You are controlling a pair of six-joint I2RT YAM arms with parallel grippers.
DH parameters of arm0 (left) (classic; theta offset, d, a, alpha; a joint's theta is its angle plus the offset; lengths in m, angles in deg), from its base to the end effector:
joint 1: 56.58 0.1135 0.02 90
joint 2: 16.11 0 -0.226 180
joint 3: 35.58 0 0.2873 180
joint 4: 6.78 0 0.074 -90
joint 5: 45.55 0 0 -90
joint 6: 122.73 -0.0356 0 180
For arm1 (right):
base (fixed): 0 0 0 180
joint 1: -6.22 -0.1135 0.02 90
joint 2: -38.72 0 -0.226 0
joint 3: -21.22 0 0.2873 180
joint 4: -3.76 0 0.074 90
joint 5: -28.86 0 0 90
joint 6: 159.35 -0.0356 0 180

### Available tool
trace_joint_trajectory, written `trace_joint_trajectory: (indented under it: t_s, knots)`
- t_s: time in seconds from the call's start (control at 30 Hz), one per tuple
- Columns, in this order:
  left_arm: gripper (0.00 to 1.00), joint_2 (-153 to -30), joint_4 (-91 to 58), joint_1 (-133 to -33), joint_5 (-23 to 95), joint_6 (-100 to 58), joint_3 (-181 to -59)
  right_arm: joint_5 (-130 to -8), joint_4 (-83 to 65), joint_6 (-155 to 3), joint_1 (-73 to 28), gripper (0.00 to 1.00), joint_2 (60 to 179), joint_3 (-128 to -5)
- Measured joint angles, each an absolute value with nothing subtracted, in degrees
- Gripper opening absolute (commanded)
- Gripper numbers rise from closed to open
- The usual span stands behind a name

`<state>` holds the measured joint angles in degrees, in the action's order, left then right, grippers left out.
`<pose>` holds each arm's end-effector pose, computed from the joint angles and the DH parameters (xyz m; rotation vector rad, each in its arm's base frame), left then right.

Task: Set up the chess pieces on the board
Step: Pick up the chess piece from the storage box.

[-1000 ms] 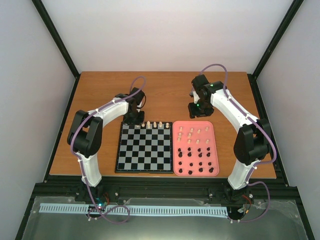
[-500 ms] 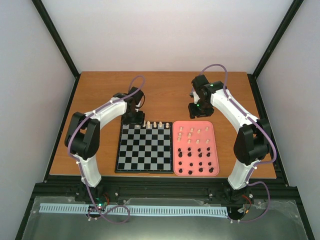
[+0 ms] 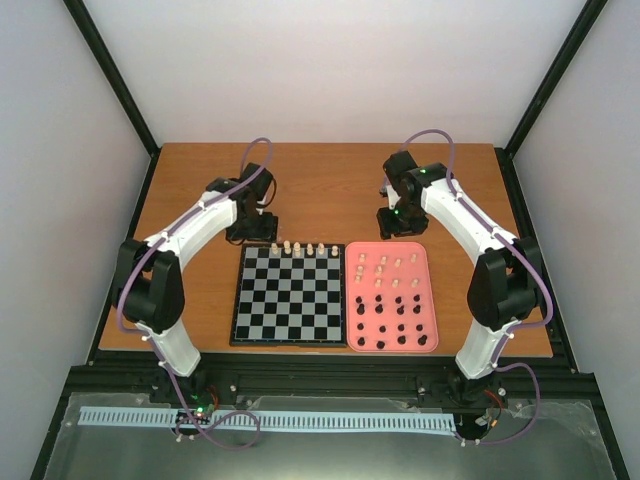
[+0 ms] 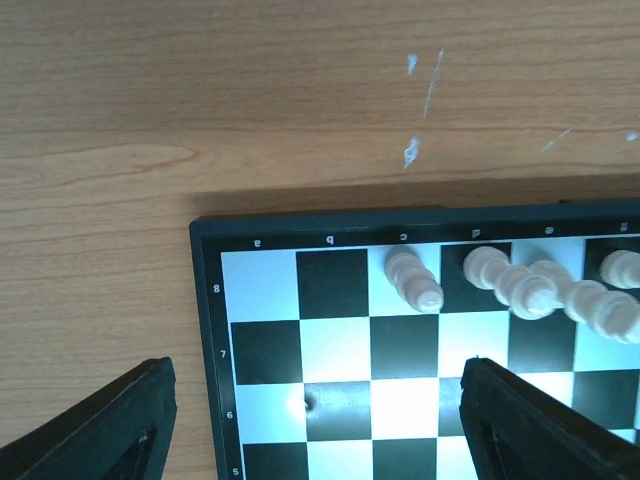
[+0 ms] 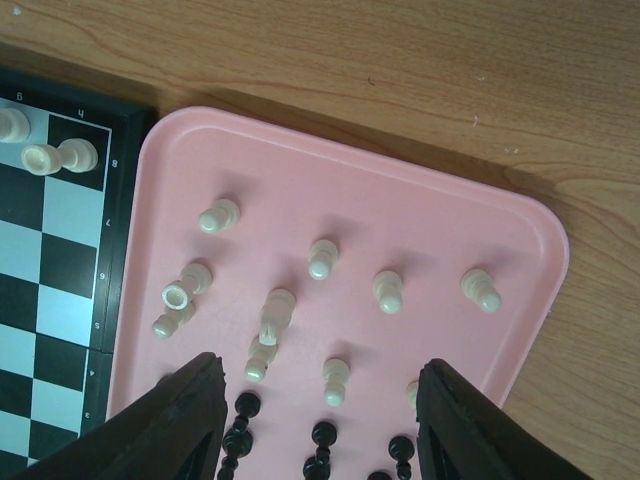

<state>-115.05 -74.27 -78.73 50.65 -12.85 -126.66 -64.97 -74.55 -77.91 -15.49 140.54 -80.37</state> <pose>0.3417 -0.1350 0.1916 0.0368 2.8643 0.0128 0.3478 0.1411 0.2262 -0.3489 2.9404 0.1731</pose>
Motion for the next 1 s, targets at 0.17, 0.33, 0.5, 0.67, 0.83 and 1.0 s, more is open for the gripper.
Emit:
trace_joint_trajectory:
  t_s: [0.17,0.33,0.5,0.67,0.83,1.0]
  knots:
    - [0.84,-114.76,-76.39,-78.69,50.19,-13.09,-131.11,-64.80,-75.58,-77.76,-15.84,0.51,140.54,-80.37]
    - [0.84,-113.04,-77.62,-77.31,49.01,-13.33,-134.79,-64.60,-76.54,-78.24,-19.52,0.50,139.90,-78.71]
    - [0.84,-111.94,-78.10,-73.24,47.54,-13.73,-134.92,-66.98,-76.14,-80.20,-24.87,0.49,139.16,-72.59]
    - [0.84,-111.48,-78.43,-71.30,46.58,-14.08,-134.37,-67.86,-75.53,-82.48,-24.92,0.47,139.16,-70.16]
    - [0.84,-111.02,-78.47,-71.23,46.12,-14.32,-133.87,-68.10,-73.30,-83.48,-24.85,0.45,139.16,-67.71]
    - [0.84,-110.54,-78.45,-71.23,45.88,-14.45,-133.87,-67.03,-70.99,-84.51,-24.85,0.43,139.95,-66.25]
